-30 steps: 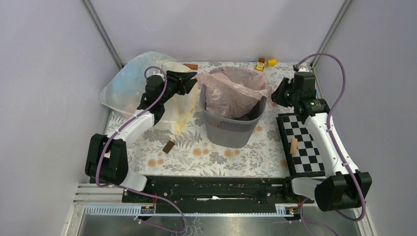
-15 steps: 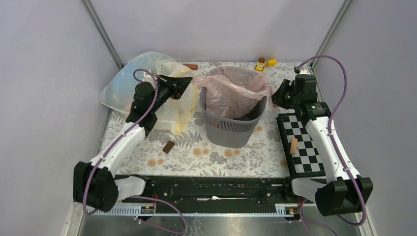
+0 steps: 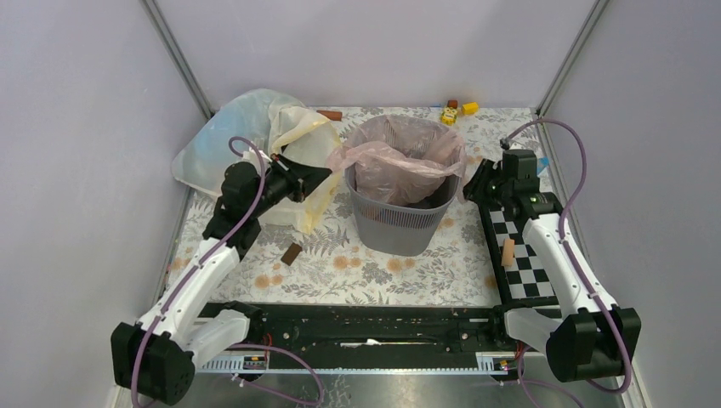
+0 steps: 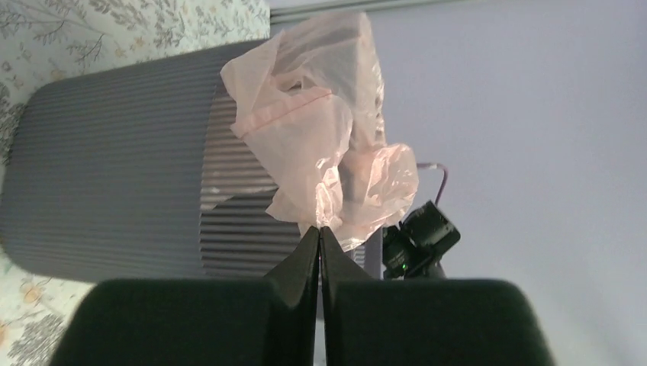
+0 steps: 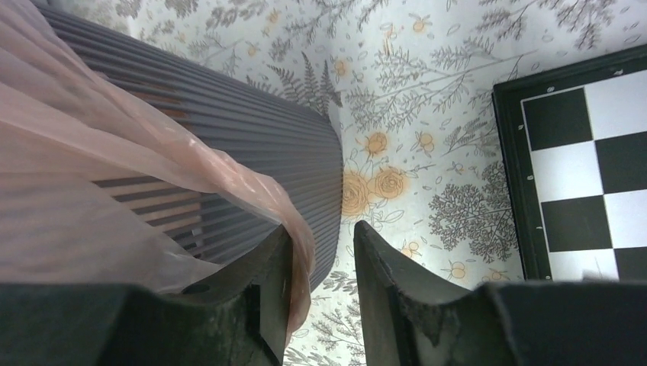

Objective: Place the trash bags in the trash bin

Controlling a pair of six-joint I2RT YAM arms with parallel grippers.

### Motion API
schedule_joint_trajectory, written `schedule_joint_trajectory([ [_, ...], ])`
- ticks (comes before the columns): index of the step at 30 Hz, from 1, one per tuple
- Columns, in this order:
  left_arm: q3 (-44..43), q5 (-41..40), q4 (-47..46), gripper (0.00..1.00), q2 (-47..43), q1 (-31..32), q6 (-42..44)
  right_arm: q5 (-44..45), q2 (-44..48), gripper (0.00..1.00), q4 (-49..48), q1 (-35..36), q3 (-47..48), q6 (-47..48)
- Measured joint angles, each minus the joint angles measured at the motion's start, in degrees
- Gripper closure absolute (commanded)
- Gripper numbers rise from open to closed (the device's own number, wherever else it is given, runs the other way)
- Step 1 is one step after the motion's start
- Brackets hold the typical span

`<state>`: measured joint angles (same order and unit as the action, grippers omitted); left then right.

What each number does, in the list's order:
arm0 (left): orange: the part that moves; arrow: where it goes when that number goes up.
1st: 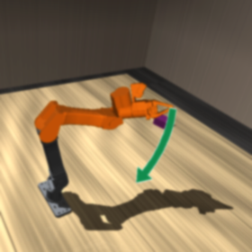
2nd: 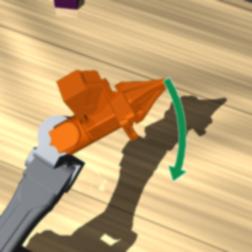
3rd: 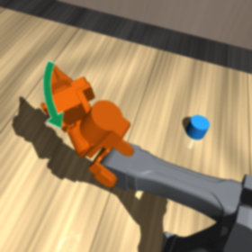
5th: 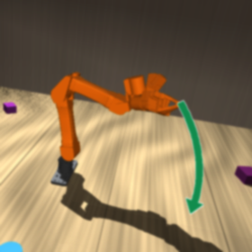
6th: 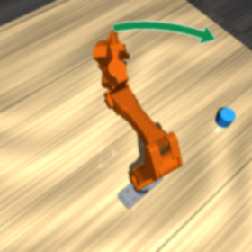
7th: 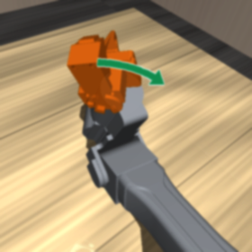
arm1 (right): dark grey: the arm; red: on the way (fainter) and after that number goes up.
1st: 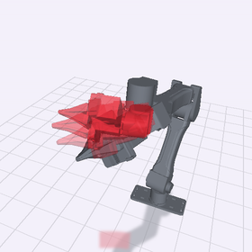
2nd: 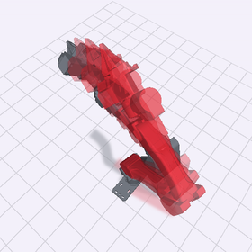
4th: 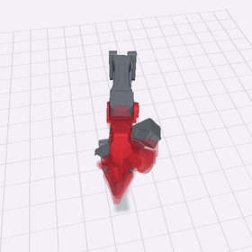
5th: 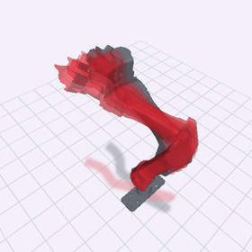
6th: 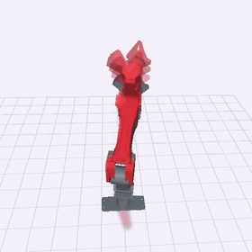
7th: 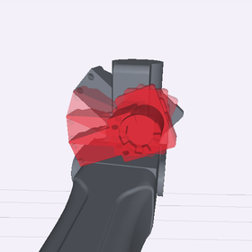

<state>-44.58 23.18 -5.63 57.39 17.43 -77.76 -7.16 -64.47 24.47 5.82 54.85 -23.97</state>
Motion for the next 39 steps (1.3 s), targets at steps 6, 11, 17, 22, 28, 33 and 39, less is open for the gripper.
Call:
schedule_joint_trajectory([
  [6,5.2,3.6,1.7,1.0,-3.7,0.0,3.3,-1.0,-0.3,0.43,-1.2,0.0,-2.8,-0.8],
  [11,8.6,5.6,3.3,1.0,-2.2,0.0,4.9,0.7,-0.3,0.33,-0.9,0.0,-2.5,-0.9],
  [17,7.3,5.9,6.3,1.0,-1.9,-0.3,8.7,6.3,6.6,0.17,0.5,0.0,-2.3,-1.2],
  [22,5.8,6.8,6.0,0.93,-1.9,-0.3,9.4,7.8,11.7,0.15,1.8,0.0,1.4,-2.5],
  [28,4.8,6.6,6.6,0.62,-2.8,-0.3,10.0,8.0,14.9,0.2,4.6,0.0,2.8,-9.5],
  [33,4.9,5.1,6.0,0.44,-7.6,-0.5,8.3,2.8,23.7,0.22,1.5,0.0,-0.4,-11.2],
  [39,-1.1,1.8,13.3,0.3,-9.0,-0.5,20.5,-2.2,30.2,0.32,-2.5,0.0,-2.5,-2.7],
])
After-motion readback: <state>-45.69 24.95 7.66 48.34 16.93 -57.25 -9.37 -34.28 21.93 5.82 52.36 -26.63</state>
